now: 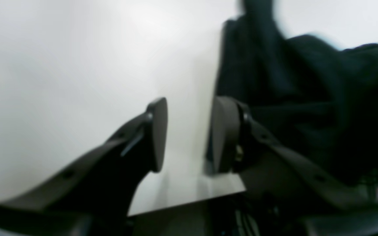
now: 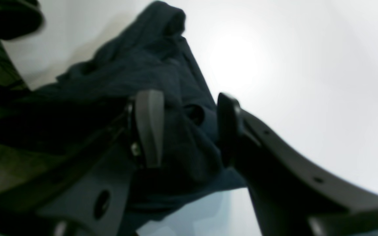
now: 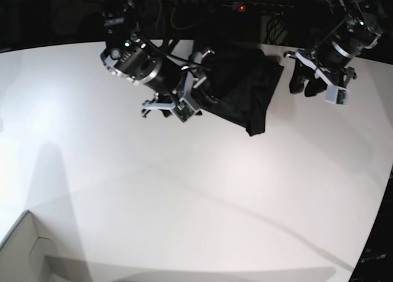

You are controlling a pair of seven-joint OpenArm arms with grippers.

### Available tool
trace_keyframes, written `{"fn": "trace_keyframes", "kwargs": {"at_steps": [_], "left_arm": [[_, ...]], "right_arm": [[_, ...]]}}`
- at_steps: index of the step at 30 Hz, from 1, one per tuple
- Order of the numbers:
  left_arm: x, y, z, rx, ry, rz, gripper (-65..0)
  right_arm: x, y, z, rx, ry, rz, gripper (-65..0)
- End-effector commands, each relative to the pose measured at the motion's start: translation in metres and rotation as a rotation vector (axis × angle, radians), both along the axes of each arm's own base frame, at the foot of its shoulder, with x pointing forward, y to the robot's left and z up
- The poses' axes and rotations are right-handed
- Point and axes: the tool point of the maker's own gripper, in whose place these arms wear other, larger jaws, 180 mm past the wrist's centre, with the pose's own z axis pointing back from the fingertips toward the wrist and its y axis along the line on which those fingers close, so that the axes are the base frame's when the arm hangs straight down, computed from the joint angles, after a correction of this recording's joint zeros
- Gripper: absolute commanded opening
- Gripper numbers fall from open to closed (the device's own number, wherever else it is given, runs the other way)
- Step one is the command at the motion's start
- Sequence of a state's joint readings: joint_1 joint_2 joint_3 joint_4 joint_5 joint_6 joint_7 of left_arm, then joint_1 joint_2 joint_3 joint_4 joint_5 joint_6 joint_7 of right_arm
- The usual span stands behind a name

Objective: Layout the t-shirt on the table in an organized manner, then fold the t-shirt properly
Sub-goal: 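Grasp the folded bundle edges with both grippers and lift them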

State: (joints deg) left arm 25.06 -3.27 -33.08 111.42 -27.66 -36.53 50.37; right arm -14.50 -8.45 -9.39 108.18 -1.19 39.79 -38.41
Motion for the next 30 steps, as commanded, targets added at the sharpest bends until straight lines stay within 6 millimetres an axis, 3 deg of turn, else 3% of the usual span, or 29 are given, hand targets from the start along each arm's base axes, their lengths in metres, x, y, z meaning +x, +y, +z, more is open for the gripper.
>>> {"fn": "trace_keyframes", "kwargs": {"at_steps": [1,3,7,9,18,22,27,30], "left_arm": [[0.002,-0.006,0.013,-0.003,-0.043,-0.027,-42.0],[-0.002,-0.012,0.015,-0.004,-0.044,-0.039,-39.3],[-0.008,-0.019,0.01,-0.014,-0.021,-0.062,-20.1],[-0.014,-0.028,0.005,-0.022,0.0,-0.09,-13.8],[-0.017,-0.057,-0.015,0.017,0.052,-0.19,-16.9],[-0.017,-0.075,-0.014,0.012,0.047,-0.243,-17.2],[-0.016,-0.075,-0.015,0.016,0.051,-0.244,-17.3],[-0.01,-0.062,-0.017,0.028,0.049,-0.208,-17.3]], "right_arm": [[0.005,0.007,0.014,0.048,-0.039,0.002,-38.1],[0.006,0.005,0.014,0.046,-0.038,-0.004,-38.0],[0.006,0.005,0.014,0.046,-0.04,-0.004,-38.0],[0.006,0.005,0.014,0.046,-0.04,-0.004,-38.0],[0.006,0.005,0.014,0.046,-0.04,-0.004,-38.1],[0.005,0.004,0.013,0.044,-0.036,-0.004,-38.2],[0.005,0.004,0.013,0.043,-0.035,-0.004,-38.2],[0.005,0.004,0.012,0.042,-0.032,-0.004,-38.3]]}}
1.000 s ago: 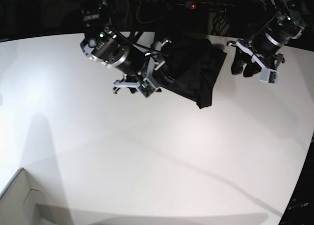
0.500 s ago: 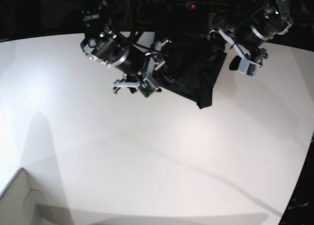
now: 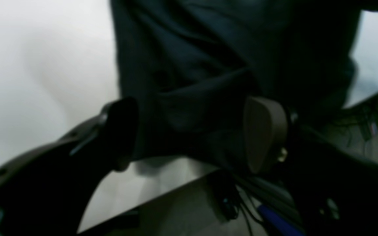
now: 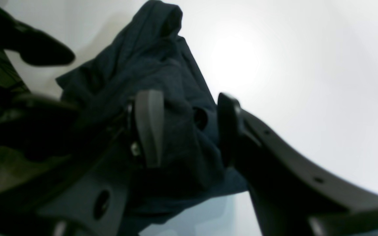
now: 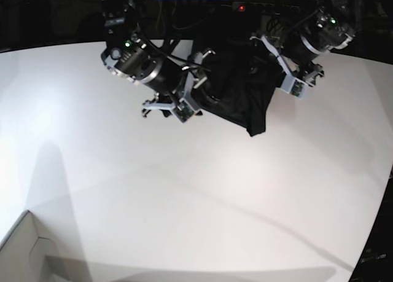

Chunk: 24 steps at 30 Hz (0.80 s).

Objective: Layout the t-shirt on the table in an organized manner, then fold the t-shirt properly
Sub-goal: 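Grasp the folded bundle edges with both grippers and lift them, then lower the bundle and square its edges with the right gripper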

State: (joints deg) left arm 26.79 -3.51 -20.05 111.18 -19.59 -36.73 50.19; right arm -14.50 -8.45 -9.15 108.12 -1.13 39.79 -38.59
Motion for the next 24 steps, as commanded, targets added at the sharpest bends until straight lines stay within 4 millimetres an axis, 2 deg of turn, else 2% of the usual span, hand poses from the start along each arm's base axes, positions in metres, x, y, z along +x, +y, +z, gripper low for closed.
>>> {"fn": "trace_keyframes", "kwargs": {"at_steps": [1,6,11,14,24], "left_arm": [[0.01,0.011,0.009,0.002,-0.046,0.03,-17.3],[0.025,0.079,0.02,0.067,-0.093,0.226,-17.3],[0.026,0.112,0.023,0.089,-0.106,0.327,-17.3],[0.023,0.115,0.023,0.083,-0.104,0.353,-17.3],[0.013,0.106,0.016,0.056,-0.079,0.367,-17.3]], "right_arm": [[0.004,0.005,0.013,0.042,-0.036,0.0,-38.3],[0.002,0.005,0.011,0.042,-0.028,0.0,-38.3],[0.0,0.006,0.01,0.043,-0.021,0.002,-38.3],[0.0,0.006,0.01,0.043,-0.021,0.002,-38.3],[-0.004,0.005,0.007,0.044,-0.011,0.0,-38.4]]}}
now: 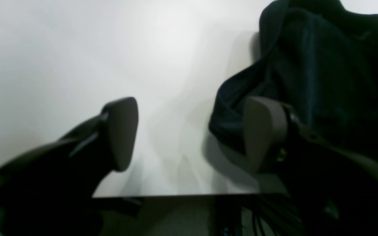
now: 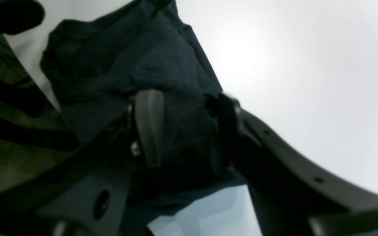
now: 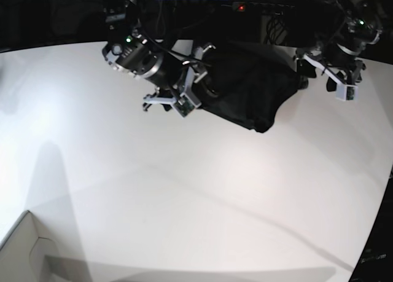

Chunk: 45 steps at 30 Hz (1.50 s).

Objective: Layout the t-shirt on the table in an organized manner, then fold the t-shirt properly
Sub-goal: 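Lower the bundle and square its edges with the right gripper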

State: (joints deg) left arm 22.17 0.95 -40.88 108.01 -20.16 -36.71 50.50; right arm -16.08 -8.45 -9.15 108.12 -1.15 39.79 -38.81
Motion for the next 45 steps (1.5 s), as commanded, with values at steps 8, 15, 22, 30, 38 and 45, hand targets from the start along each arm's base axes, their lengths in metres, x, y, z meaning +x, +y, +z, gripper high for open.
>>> {"fn": "trace_keyframes", "kwargs": {"at_steps": [8,15,22,30,38,45], "left_arm": [[0.009,-0.019,0.035,-0.11,-0.142,-0.032,-17.3],[0.009,-0.019,0.034,-0.117,-0.141,-0.031,-17.3],[0.01,-0.019,0.035,-0.114,-0.143,-0.032,-17.3],[0.01,-0.019,0.034,-0.113,-0.142,-0.033,-17.3],[0.007,-0.018,0.027,-0.125,-0.12,-0.026,-17.3],[-0.002,-0.017,0.019,-0.131,-0.088,-0.017,-17.3]], "right_arm": [[0.008,-0.018,0.018,0.024,-0.053,-0.07,-38.0],[-0.023,-0.017,0.006,0.025,0.014,-0.069,-37.9],[-0.049,0.005,0.002,0.057,0.063,-0.012,-38.5],[-0.055,0.031,0.019,0.1,0.029,0.061,-54.9],[-0.05,0.055,-0.001,0.104,0.064,0.139,-60.6],[-0.033,0.008,-0.027,0.024,0.097,0.038,-60.6]]}}
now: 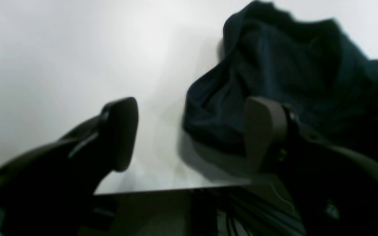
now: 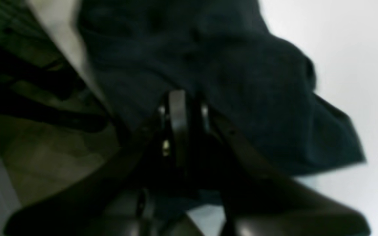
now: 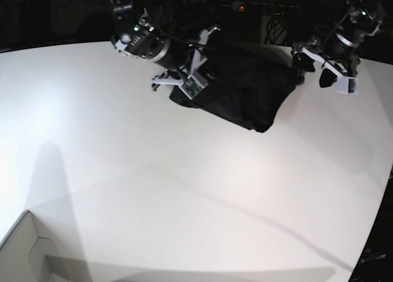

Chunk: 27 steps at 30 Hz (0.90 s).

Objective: Layout the t-shirt on the table in an organized manner, then fold the t-shirt properly
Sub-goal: 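Lower the bundle and square its edges with the right gripper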

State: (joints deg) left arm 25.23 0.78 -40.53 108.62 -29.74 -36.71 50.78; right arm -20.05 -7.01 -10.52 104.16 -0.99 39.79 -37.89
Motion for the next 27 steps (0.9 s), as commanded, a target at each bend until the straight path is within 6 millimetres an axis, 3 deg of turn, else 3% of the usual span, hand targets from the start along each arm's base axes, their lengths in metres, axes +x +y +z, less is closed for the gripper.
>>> {"fn": "trace_keyframes", "kwargs": {"at_steps": [1,5,10,13,24,27], "left_arm": [[0.005,0.001,0.01,0.001,-0.045,-0.004,-17.3],[0.005,0.0,0.01,0.0,-0.043,-0.006,-17.3],[0.004,0.0,0.01,0.0,-0.042,-0.007,-17.3],[0.001,-0.001,0.009,-0.003,-0.034,-0.008,-17.3],[-0.007,-0.002,0.004,-0.01,-0.016,-0.006,-17.2],[-0.006,-0.002,0.005,-0.012,-0.017,-0.005,-17.0]], "right_arm": [[0.003,-0.002,0.005,0.015,-0.022,0.0,-60.6],[-0.003,-0.025,-0.021,-0.064,0.017,0.033,-60.8],[0.009,-0.044,-0.029,-0.079,-0.008,0.02,-60.6],[0.027,-0.055,-0.024,-0.083,-0.041,-0.012,-60.6],[0.052,-0.057,-0.007,-0.089,-0.112,-0.015,-60.5],[0.059,-0.071,0.005,-0.122,-0.163,-0.02,-60.5]]}}
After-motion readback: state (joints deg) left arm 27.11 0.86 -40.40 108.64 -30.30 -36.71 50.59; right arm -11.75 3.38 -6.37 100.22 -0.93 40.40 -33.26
